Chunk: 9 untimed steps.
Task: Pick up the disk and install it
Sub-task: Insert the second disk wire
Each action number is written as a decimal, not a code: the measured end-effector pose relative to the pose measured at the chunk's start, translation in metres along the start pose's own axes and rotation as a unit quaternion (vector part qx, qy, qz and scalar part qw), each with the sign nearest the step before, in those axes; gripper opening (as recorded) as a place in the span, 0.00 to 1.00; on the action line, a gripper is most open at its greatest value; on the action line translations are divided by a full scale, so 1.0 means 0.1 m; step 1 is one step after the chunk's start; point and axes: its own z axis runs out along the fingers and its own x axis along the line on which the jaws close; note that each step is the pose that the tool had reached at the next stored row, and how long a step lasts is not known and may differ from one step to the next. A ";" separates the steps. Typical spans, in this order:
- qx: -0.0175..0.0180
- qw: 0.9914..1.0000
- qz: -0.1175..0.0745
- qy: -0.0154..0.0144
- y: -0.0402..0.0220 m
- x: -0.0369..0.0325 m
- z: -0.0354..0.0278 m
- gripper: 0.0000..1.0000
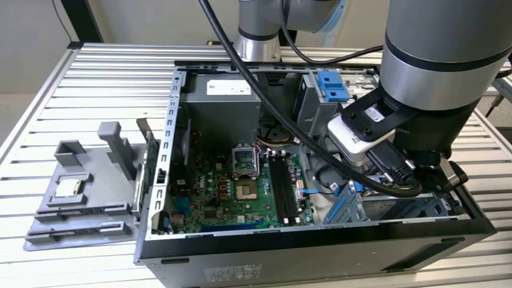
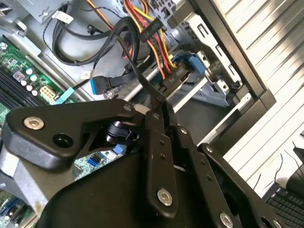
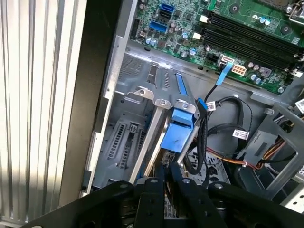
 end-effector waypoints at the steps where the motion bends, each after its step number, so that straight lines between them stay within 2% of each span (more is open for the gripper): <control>1: 0.000 1.000 0.000 0.000 0.002 0.000 0.006 0.00; 9: 0.002 1.000 0.002 -0.006 -0.004 0.001 0.039 0.00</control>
